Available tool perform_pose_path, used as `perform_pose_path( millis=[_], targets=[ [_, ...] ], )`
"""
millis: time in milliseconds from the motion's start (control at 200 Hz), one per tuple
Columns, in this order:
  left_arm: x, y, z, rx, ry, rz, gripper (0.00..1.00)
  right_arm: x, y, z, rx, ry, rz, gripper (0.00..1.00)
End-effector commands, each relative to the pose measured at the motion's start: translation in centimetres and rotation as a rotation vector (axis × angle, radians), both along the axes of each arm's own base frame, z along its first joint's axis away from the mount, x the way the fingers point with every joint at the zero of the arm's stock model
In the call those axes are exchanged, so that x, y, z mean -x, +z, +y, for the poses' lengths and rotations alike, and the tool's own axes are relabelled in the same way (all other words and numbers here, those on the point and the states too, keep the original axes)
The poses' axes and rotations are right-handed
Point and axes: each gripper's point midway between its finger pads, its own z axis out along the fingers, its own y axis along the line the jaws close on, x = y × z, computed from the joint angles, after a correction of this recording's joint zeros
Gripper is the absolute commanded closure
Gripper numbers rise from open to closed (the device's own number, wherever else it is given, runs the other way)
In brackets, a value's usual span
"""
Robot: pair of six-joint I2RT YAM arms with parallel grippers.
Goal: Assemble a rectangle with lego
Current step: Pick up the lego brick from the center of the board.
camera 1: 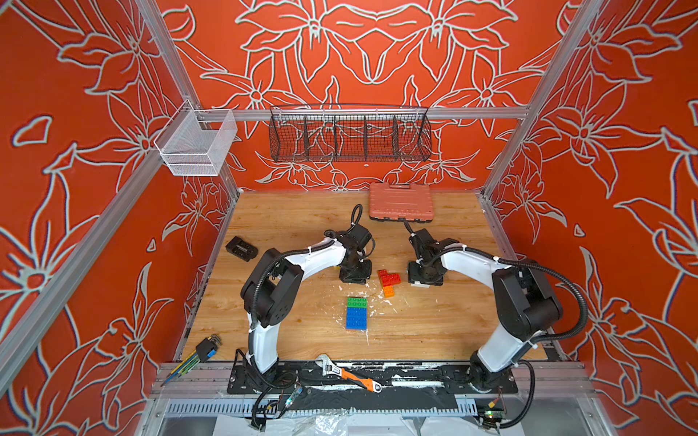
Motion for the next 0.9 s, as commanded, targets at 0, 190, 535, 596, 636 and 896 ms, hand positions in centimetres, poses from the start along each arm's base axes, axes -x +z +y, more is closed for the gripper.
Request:
perform_pose_path(
  millis=[0, 190, 535, 596, 636, 896],
  targets=[
    [-0.2, 1.6, 0.1, 0.028, -0.003, -0.030, 0.95, -0.2, -0.3, -0.5, 0.050, -0.003, 0.006, 0.39],
    [0.2, 2.8, 0.3, 0.068, 0.000, -0.046, 0.95, -0.5, 3.1, 0.2, 0.093, 0.078, -0.053, 0.48],
    [0.5, 6.0, 4.0, 0.122, 0.093, -0.131, 0.95, -3.2, 9.6, 6.0, -0.023, 0.217, -0.094, 0.50],
    [0.7, 6.2, 4.6, 0.121, 0.104, -0.138, 0.95, -4.1, 9.6, 7.2, -0.029, 0.236, -0.100, 0.50],
    [0.8, 6.3, 5.0, 0.120, 0.117, -0.142, 0.95, -4.6, 9.4, 8.0, -0.029, 0.253, -0.098, 0.50],
    [2.0, 5.9, 7.3, 0.114, 0.178, -0.148, 0.95, -4.8, 7.5, 10.7, 0.015, 0.320, -0.052, 0.51]
  ],
)
